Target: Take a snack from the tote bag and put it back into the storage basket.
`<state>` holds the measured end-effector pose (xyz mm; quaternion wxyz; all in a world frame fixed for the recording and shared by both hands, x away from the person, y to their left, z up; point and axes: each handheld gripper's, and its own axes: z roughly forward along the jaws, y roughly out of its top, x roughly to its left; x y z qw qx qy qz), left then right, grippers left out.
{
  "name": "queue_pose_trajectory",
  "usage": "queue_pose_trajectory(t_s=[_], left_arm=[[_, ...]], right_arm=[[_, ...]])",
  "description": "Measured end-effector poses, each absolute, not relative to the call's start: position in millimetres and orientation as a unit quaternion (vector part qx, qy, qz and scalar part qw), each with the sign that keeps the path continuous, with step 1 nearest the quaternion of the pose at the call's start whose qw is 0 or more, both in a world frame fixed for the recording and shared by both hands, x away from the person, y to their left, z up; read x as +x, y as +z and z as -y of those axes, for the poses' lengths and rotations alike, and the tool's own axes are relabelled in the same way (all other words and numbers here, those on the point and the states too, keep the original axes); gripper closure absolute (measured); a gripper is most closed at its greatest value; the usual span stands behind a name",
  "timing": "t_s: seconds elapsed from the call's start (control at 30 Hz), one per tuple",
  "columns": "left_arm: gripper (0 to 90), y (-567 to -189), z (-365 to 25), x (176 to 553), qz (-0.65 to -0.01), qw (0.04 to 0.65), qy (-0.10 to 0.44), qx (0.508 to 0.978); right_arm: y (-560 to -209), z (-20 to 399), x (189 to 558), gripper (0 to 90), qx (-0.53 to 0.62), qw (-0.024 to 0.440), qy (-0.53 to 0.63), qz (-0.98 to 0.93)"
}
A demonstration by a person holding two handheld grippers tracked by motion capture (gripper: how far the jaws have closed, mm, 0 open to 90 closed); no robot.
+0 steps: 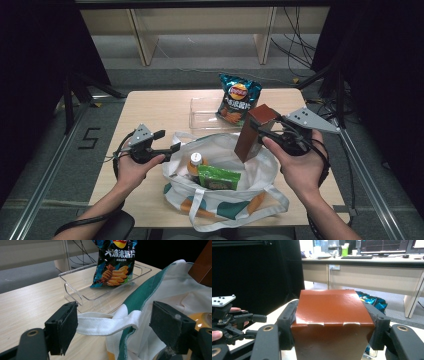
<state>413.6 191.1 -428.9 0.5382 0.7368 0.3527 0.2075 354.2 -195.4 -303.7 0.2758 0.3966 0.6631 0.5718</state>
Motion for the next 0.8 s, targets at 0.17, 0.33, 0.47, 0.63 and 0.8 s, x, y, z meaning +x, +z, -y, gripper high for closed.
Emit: queue_pose_trajectory(t_s=[0.17, 0.33, 0.47, 0.63, 0.8], left_arm=[[21.2, -428.7, -191.4, 413.7, -0.353, 0.538, 0.208, 0.736], [21.2, -428.6, -190.9, 413.4, -0.352, 0.539, 0.208, 0.737], [21.2, -428.4, -191.0, 413.5, -0.352, 0.539, 0.209, 0.736], [21.2, -428.4, -191.1, 413.6, -0.352, 0.540, 0.209, 0.735], [21.2, -428.4, -191.1, 414.0, -0.350, 0.544, 0.207, 0.734]], right_arm=[[-302.1, 195.7, 355.2, 39.5, 0.401, 0.274, 0.573, -0.660], [-297.6, 196.1, 356.6, 39.5, 0.400, 0.276, 0.577, -0.657], [-294.8, 196.3, 358.2, 39.5, 0.398, 0.281, 0.578, -0.654], [-289.1, 195.0, 360.3, 39.6, 0.399, 0.279, 0.582, -0.651], [-285.1, 194.0, 363.7, 39.6, 0.392, 0.288, 0.583, -0.651]])
